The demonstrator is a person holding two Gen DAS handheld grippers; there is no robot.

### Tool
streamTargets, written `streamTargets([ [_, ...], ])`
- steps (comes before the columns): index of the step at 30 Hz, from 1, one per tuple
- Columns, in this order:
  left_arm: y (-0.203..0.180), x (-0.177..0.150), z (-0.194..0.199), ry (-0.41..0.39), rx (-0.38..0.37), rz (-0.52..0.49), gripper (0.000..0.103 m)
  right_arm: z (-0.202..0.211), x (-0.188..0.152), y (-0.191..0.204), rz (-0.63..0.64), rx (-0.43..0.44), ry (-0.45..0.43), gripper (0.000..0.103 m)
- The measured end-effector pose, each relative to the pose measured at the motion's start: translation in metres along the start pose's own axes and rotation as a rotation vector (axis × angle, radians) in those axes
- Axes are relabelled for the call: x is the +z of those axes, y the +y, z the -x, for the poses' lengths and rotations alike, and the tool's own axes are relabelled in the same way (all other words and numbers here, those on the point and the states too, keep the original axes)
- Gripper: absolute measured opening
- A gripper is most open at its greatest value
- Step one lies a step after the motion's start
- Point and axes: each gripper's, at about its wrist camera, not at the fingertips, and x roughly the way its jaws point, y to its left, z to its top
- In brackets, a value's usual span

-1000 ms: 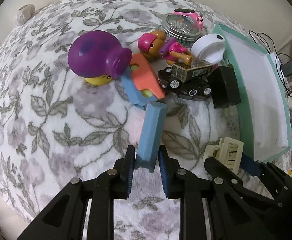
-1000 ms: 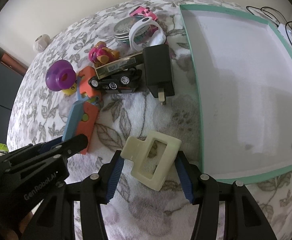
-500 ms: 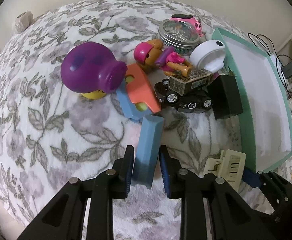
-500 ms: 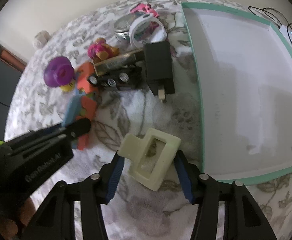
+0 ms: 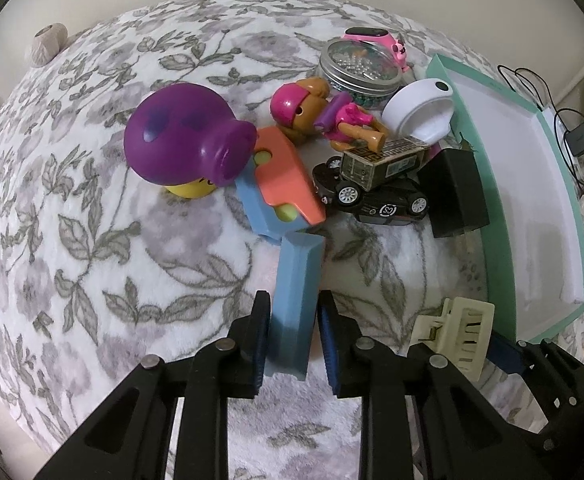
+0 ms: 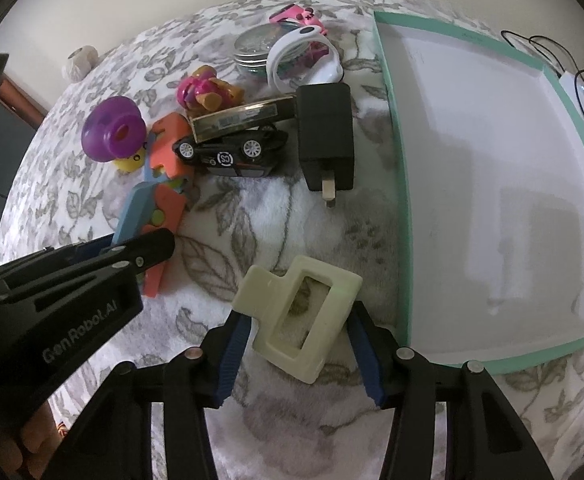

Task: Organize rigid objects
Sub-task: 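Lift the blue-orange block with the left tool while the right tool lifts the cream clip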

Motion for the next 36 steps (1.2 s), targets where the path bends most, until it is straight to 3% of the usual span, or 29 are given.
streamTargets([
  [8, 0.006, 0.000, 0.010, 0.016, 0.089, 0.011, 0.022, 0.000, 0.003, 0.003, 0.001, 0.002, 0.002, 0.051],
  [18, 0.021, 0.007, 0.042, -0.026, 0.073, 0.063, 0.022, 0.019, 0.008, 0.004, -0.003, 0.045, -0.030, 0.051],
  [24, 0.021, 0.010, 0.084, -0.160, 0.060, 0.076, 0.022, 0.052, 0.015, 0.004, -0.025, 0.061, -0.147, 0.051],
  [30, 0.004, 0.012, 0.132, -0.344, 0.011, 0.041, 0.022, 0.096, 0.020, -0.007, -0.046, -0.023, -0.324, 0.051],
  [36, -0.018, 0.022, 0.148, -0.412, -0.048, 0.013, 0.022, 0.114, 0.028, -0.041, -0.112, -0.074, -0.373, 0.051],
])
